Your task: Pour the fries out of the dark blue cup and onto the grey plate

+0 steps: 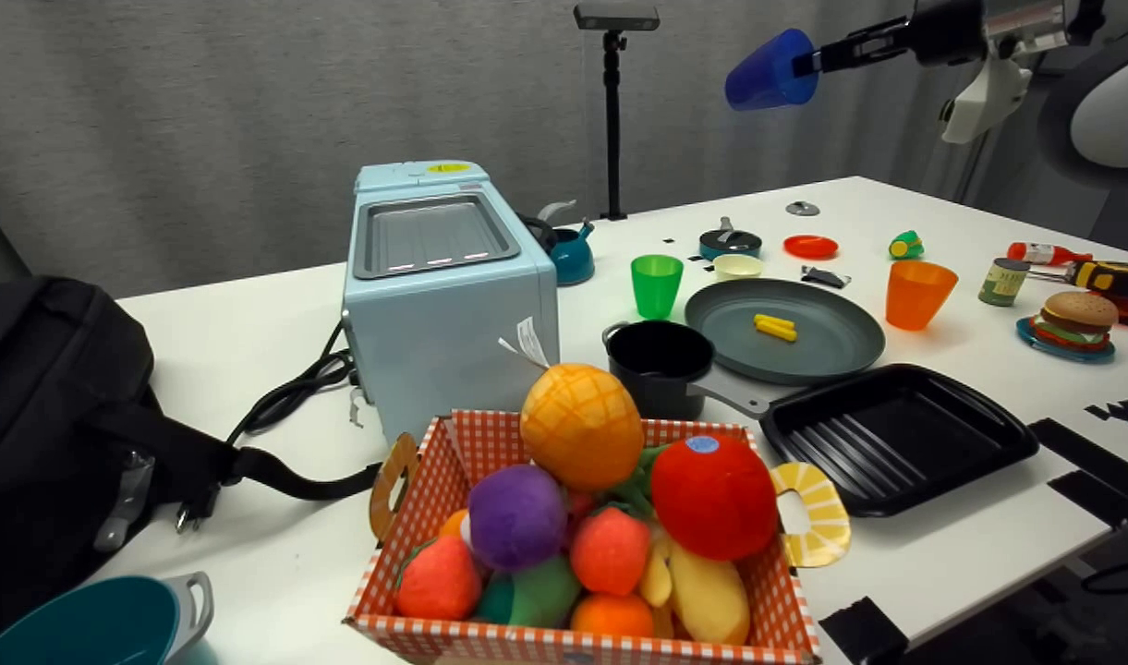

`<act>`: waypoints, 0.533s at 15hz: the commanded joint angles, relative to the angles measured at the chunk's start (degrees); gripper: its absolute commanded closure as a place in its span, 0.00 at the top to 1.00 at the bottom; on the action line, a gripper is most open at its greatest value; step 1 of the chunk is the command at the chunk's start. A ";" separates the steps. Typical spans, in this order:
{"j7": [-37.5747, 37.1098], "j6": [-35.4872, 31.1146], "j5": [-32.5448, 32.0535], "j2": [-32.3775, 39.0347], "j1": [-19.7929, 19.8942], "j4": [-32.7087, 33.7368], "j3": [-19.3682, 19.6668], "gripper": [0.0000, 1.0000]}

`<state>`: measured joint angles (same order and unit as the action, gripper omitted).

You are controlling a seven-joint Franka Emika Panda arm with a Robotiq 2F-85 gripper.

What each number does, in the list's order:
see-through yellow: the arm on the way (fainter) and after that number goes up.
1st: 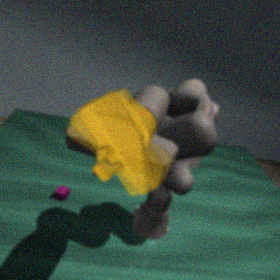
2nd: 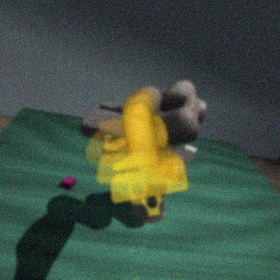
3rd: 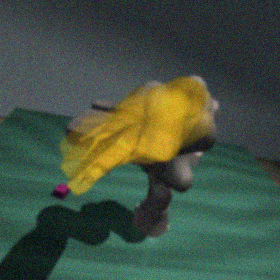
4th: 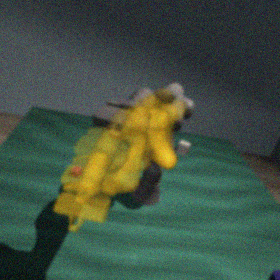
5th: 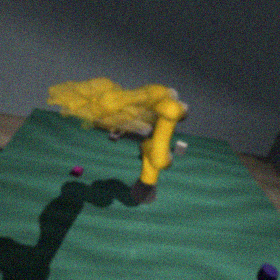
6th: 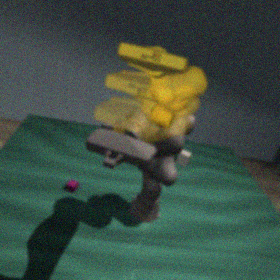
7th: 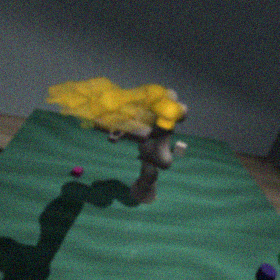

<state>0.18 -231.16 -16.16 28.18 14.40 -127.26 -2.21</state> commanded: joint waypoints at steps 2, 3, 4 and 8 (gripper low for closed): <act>-6.34 -5.97 -1.06 0.10 0.08 0.72 1.25 0.01; -7.56 -7.01 -0.98 0.00 0.11 0.78 1.28 0.01; -8.74 -8.01 -1.06 -0.06 0.15 0.96 1.30 0.01; -12.65 -11.71 -1.43 -0.12 0.24 1.89 1.36 0.01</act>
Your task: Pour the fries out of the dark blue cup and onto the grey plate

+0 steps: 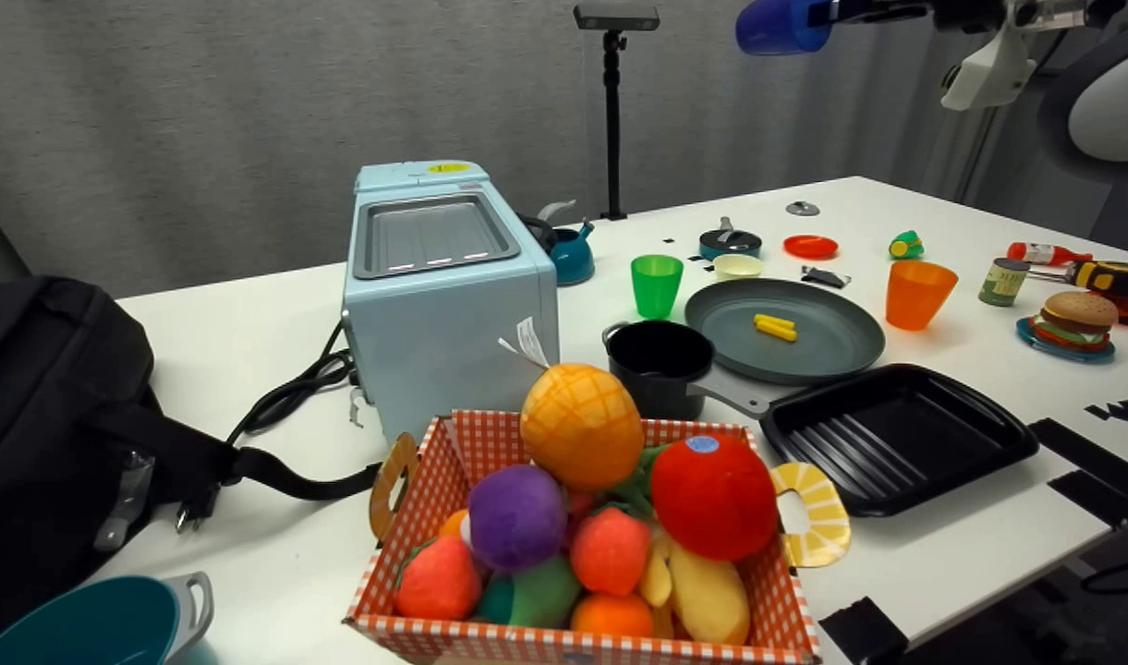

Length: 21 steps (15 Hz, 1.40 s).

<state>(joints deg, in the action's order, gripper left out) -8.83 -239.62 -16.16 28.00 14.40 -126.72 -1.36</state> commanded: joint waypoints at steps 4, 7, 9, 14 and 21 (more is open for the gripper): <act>-7.08 -2.59 -1.64 -0.40 0.40 4.42 0.43 0.01; -9.57 -3.31 -1.25 -0.21 0.55 6.41 0.22 0.01; -11.08 -3.30 -1.33 -0.29 0.62 7.42 0.17 0.01; -14.86 -3.30 -1.45 -0.71 0.93 9.44 -0.11 0.01; -20.50 -3.28 -1.77 -1.69 1.40 11.21 -0.54 0.01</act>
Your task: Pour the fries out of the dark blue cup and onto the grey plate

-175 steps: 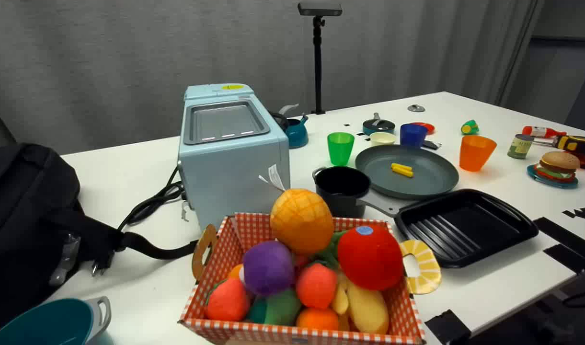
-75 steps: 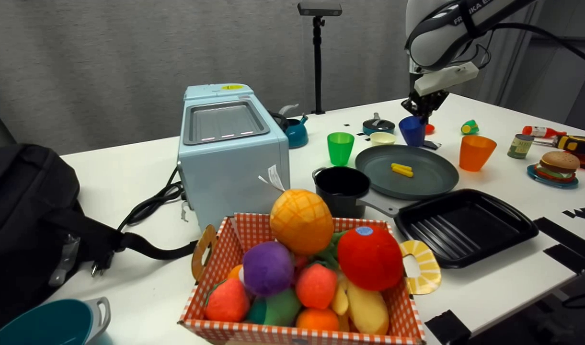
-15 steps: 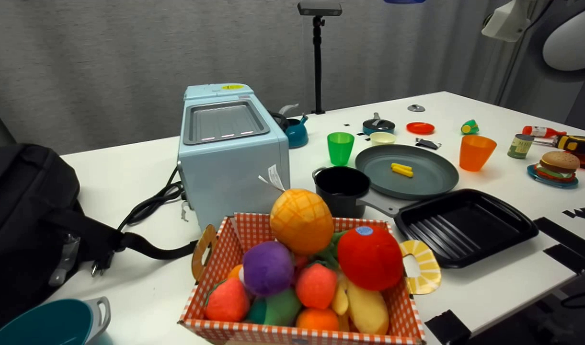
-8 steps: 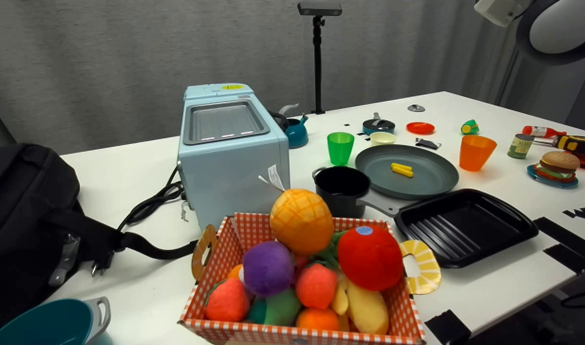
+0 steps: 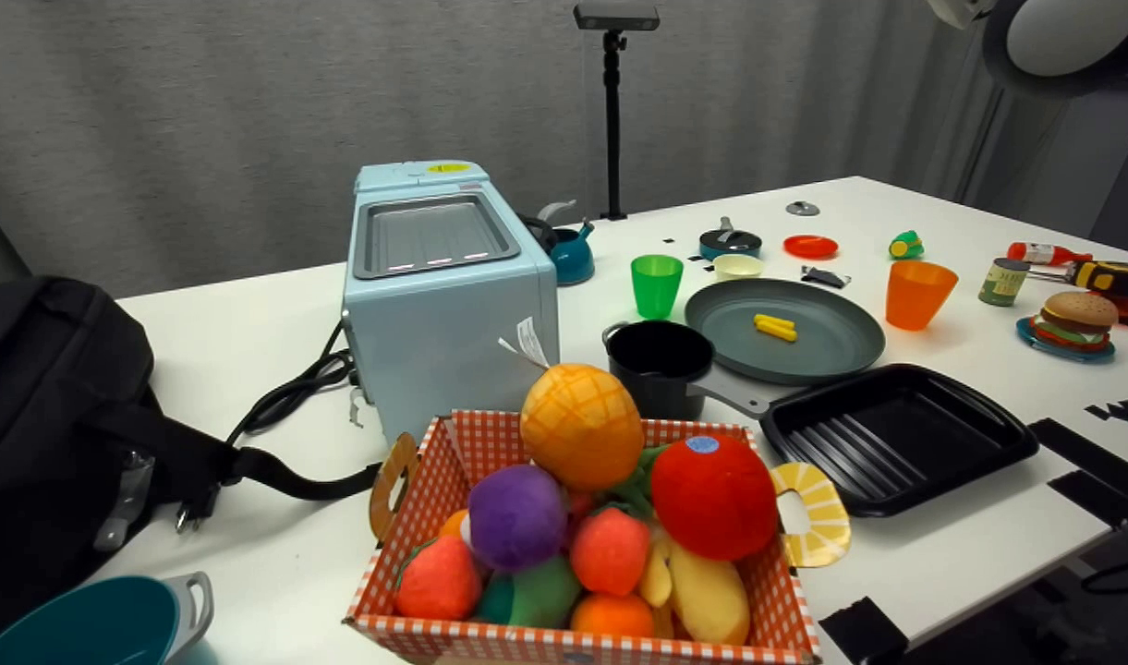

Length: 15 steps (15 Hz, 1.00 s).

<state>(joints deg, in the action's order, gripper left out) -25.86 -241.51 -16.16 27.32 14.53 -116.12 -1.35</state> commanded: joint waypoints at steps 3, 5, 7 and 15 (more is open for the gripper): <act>-6.10 -1.35 -5.21 -1.19 1.70 3.07 -0.68 0.01; -5.79 -1.34 -10.78 -0.50 5.56 6.03 -4.69 0.01; -5.40 -1.34 -16.91 0.54 10.45 9.40 -10.18 0.01; 0.80 -1.41 -25.23 6.42 27.01 12.05 -28.77 0.01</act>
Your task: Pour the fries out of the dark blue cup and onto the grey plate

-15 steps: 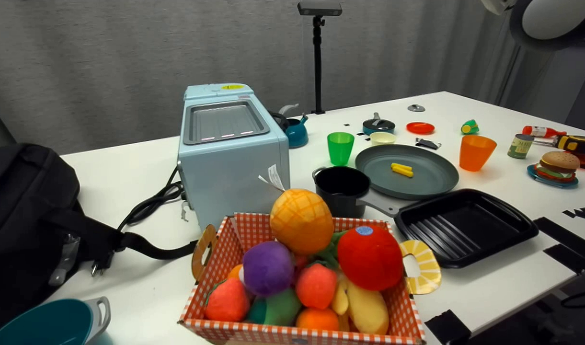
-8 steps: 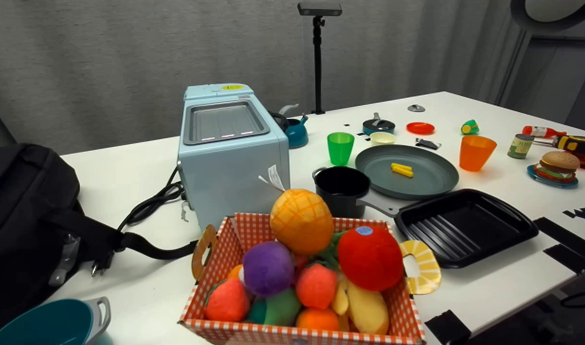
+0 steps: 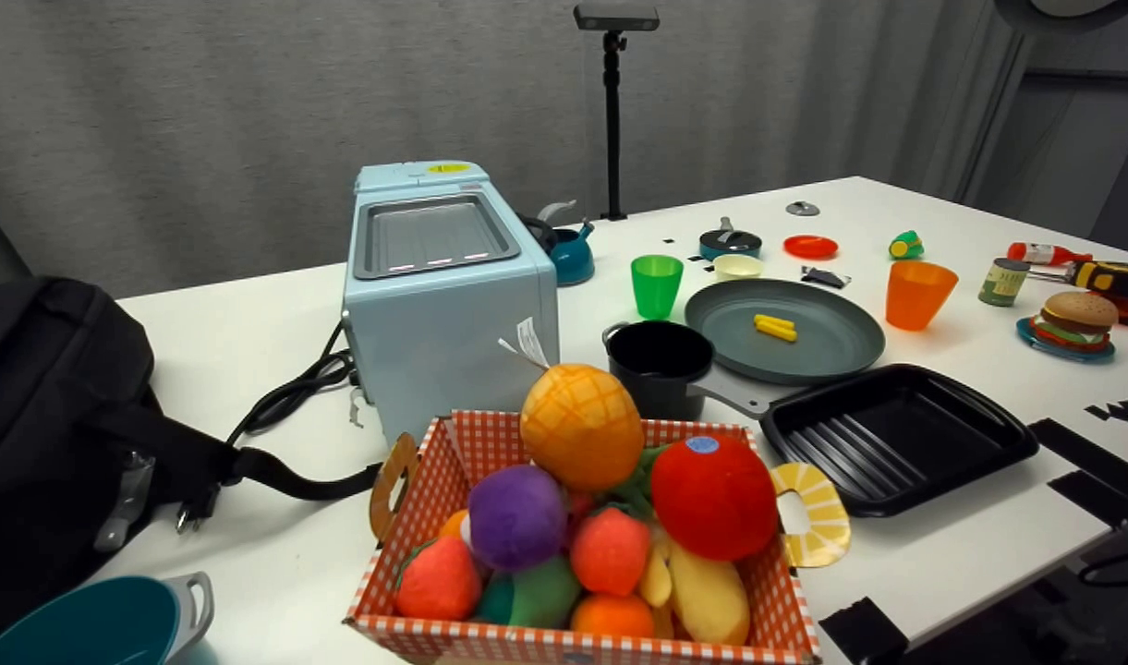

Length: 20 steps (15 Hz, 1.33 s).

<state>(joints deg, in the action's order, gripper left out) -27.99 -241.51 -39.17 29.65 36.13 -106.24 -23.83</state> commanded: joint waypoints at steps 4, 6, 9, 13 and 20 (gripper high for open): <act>8.62 -1.42 -7.26 10.98 12.65 5.17 -15.99 0.01; 10.64 -1.42 -11.89 13.05 14.86 5.18 -18.79 0.01; 13.96 -1.42 -15.92 16.19 17.68 4.46 -22.22 0.01; 18.52 -1.42 -16.98 19.84 18.70 4.93 -24.67 0.01; 23.63 -1.40 -17.13 23.48 18.90 5.23 -26.95 0.01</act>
<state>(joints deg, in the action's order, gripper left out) -7.36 -241.51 -54.41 49.51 53.95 -103.02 -47.80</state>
